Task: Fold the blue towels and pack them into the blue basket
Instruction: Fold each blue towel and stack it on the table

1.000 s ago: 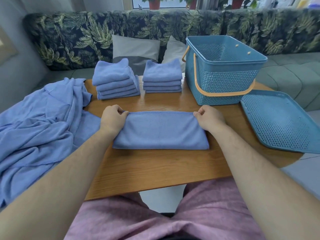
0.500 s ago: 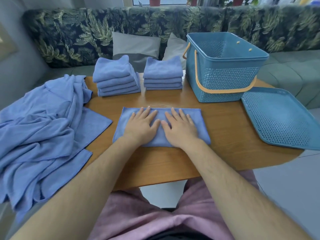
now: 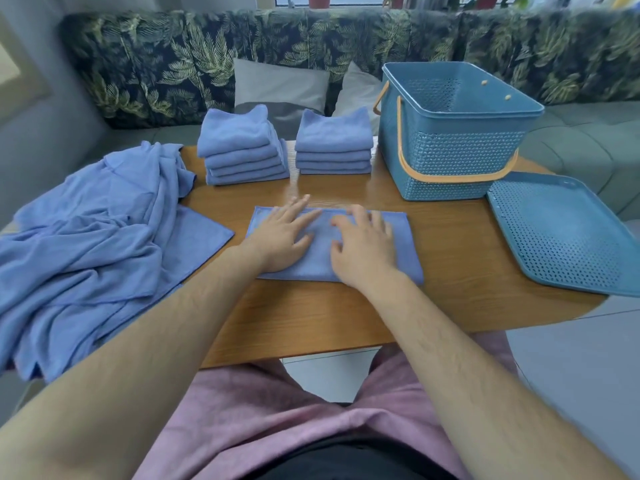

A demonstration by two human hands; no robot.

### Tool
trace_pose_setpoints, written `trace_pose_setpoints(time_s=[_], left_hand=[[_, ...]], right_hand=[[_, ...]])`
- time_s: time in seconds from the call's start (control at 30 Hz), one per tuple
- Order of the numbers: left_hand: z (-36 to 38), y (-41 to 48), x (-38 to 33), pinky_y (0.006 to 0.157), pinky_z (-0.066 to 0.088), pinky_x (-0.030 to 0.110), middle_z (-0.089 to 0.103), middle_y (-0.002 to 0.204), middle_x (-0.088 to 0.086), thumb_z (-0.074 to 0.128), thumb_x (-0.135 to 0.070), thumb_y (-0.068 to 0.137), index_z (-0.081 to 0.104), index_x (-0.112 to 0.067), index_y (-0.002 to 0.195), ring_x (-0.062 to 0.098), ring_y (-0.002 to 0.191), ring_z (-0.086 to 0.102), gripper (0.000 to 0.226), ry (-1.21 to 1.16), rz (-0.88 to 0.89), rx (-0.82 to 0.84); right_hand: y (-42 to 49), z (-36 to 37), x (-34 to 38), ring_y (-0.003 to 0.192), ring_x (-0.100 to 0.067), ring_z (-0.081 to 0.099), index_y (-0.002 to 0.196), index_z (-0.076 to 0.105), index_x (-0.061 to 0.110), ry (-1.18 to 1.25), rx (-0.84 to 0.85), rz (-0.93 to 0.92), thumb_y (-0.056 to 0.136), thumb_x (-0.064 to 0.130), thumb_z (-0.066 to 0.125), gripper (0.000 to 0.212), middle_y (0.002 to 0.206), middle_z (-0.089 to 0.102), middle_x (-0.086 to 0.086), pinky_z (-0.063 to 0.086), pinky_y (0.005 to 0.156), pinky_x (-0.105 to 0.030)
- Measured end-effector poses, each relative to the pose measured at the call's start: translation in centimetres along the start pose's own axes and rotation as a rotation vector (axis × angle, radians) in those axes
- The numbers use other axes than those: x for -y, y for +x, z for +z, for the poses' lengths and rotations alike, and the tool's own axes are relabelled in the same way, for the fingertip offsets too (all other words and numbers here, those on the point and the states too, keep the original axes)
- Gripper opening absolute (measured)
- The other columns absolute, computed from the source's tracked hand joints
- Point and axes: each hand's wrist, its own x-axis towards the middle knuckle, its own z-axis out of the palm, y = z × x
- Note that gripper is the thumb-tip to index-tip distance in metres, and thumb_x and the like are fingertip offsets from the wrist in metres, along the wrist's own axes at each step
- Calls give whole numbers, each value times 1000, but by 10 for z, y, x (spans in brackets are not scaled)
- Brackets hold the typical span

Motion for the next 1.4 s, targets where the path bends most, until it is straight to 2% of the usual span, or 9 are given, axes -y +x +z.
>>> trace_pose_setpoints(time_s=[0.3,0.43,0.6,0.7,0.8,0.9,1.03,1.13,1.4], left_hand=[[-10,-11,-10,116,25,37,29,163,-7,28,-54,104,33,-38,155,15,149,28,53,214,18,25],[-23,-23,-19,93,36,36,63,119,-5,20,-67,95,62,-35,131,17,115,57,64,429,27,-47],[-24,-48,-30,83,38,33,60,92,-9,39,-61,96,68,-24,104,16,91,60,48,360,68,-35],[-18,-58,-28,84,37,31,61,109,-9,34,-66,89,67,-30,114,19,109,57,55,185,142,-114],[-3,-68,-27,120,19,38,28,162,-15,12,-73,84,37,-42,152,16,152,18,79,61,137,58],[11,-70,-28,126,2,37,4,167,-19,3,-74,85,13,-45,158,10,155,-3,79,6,52,116],[11,-65,-30,126,-2,38,0,167,-18,19,-63,102,10,-44,159,10,155,-6,61,25,-44,94],[4,-64,-34,125,-7,39,-5,167,-16,22,-61,103,7,-42,159,13,154,-12,61,14,-48,170],[-21,-96,-22,122,2,29,27,159,-28,69,-46,91,58,-47,135,-6,150,3,46,-509,7,262]], right_hand=[[1,2,4,121,-27,49,122,61,33,53,15,-59,100,32,47,26,128,57,3,33,101,-39],[7,-5,-10,124,-28,47,121,65,38,11,28,-69,99,23,49,31,133,56,6,29,108,-39],[-24,-18,1,116,-28,47,108,71,34,89,8,-117,93,34,56,21,122,57,7,38,94,-38],[-42,-11,-2,116,-25,49,113,68,36,131,66,-159,92,39,55,25,123,58,8,44,95,-39],[-37,-2,-16,115,-25,52,115,69,32,216,47,-214,94,28,56,25,122,62,8,46,96,-39],[-27,5,-27,115,-28,57,113,73,23,310,39,-294,94,21,55,26,119,68,2,44,105,-39],[-29,2,-38,138,-25,46,127,71,13,404,107,-344,100,14,61,29,141,60,-8,13,115,-10],[-44,1,-50,146,-22,35,130,69,19,444,143,-345,100,19,62,31,149,53,-3,15,120,-20],[-69,-5,-78,124,-22,57,103,78,19,522,58,-373,95,5,61,23,137,62,-4,40,111,-34]])
